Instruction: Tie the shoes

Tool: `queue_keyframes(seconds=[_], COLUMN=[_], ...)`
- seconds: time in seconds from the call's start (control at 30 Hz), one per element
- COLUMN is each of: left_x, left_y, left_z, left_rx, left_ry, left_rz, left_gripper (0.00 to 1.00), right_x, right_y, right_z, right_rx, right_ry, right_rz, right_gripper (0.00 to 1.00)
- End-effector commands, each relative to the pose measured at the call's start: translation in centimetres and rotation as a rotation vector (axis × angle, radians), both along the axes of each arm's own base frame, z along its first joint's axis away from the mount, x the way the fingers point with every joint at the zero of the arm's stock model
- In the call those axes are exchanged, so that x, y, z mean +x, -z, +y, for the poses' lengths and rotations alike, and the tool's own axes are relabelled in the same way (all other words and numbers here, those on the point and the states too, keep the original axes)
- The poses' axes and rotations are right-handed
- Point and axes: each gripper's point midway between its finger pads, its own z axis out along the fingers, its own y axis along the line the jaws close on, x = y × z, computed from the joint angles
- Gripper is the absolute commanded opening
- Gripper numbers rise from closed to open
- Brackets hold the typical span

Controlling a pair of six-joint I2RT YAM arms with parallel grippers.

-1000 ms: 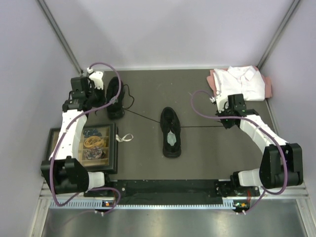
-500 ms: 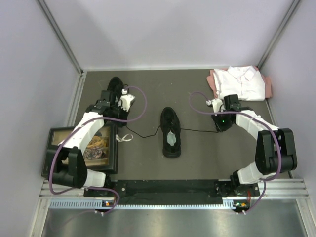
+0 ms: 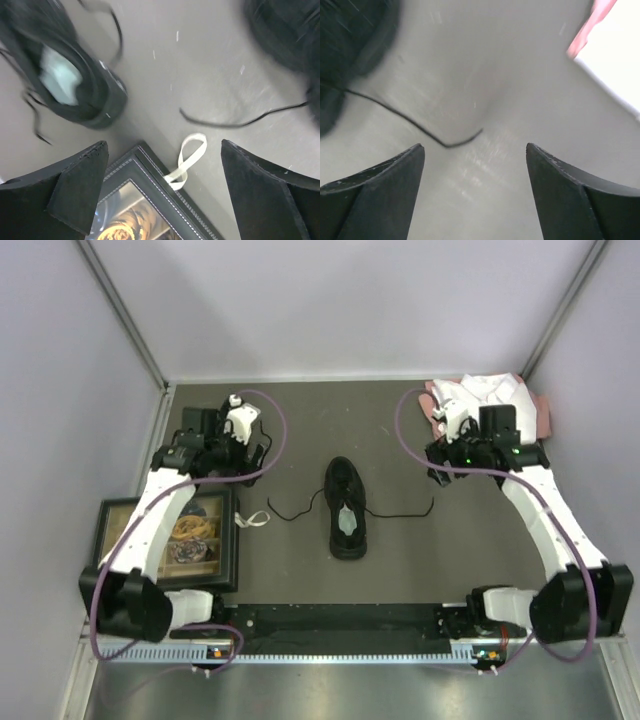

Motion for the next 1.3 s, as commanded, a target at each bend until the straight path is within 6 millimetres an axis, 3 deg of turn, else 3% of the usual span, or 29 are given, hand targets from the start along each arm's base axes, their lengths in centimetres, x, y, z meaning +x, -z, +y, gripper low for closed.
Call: queue_keyframes(seconds=[0.0, 0.1, 0.2, 0.3, 0.33, 0.37, 0.4, 0.47, 0.6, 0.7, 0.9, 1.13, 1.27], left_x=[-0.2, -0.6, -1.8, -3.7, -3.8, -2.8, -3.2, -3.1, -3.1, -2.8, -3.3, -3.6, -3.5], left_y=[-7.4, -9.1, -7.4, -5.7, -4.4, -4.6, -3.8, -1.8, 0.6, 2.1, 3.7, 4.5, 4.9], left_z=[-1.9, -3.2, -4.6, -7.8, -8.6, -9.5, -10.9, -12.1, -14.5, -15.1, -16.1, -16.6, -16.9], left_rx=[-0.143, -0.215, -0.222, -0.323, -0.343, -0.361, -0.359, -0.348, -0.375, -0.384, -0.42, -0.444, -0.447], left_ry=[0.041, 0.094, 0.233, 0.43, 0.441, 0.443, 0.476, 0.49, 0.531, 0.533, 0.562, 0.572, 0.575], left_rz=[-0.213, -0.3, -0.237, -0.154, -0.121, -0.16, -0.147, -0.101, -0.007, 0.049, 0.118, 0.158, 0.166], left_gripper=[0.98, 0.98, 0.98, 0.98, 0.98, 0.98, 0.97, 0.89, 0.62, 0.56, 0.41, 0.37, 0.23], right_x=[0.0, -0.2, -0.4, 0.6, 1.1, 1.2, 1.8, 1.6, 1.1, 0.0, -1.7, -2.2, -2.0], right_y=[-7.1, -10.2, -12.5, -14.6, -15.4, -15.6, -15.8, -14.9, -12.1, -8.1, -3.4, -2.1, -2.8], right_z=[1.6, 2.4, 3.3, 4.1, 4.4, 4.7, 4.9, 5.5, 5.8, 5.9, 5.7, 6.0, 7.0], right_rx=[0.103, 0.151, 0.223, 0.311, 0.326, 0.335, 0.332, 0.322, 0.321, 0.307, 0.288, 0.305, 0.372], right_ry=[-0.072, -0.102, -0.119, -0.097, -0.101, -0.122, -0.138, -0.194, -0.22, -0.238, -0.256, -0.27, -0.283], right_rz=[-0.211, -0.318, -0.385, -0.433, -0.456, -0.453, -0.445, -0.398, -0.274, -0.153, -0.037, -0.004, 0.002], right_gripper=[0.86, 0.96, 0.99, 0.99, 0.99, 0.99, 0.99, 0.99, 0.99, 0.99, 0.99, 0.98, 0.95])
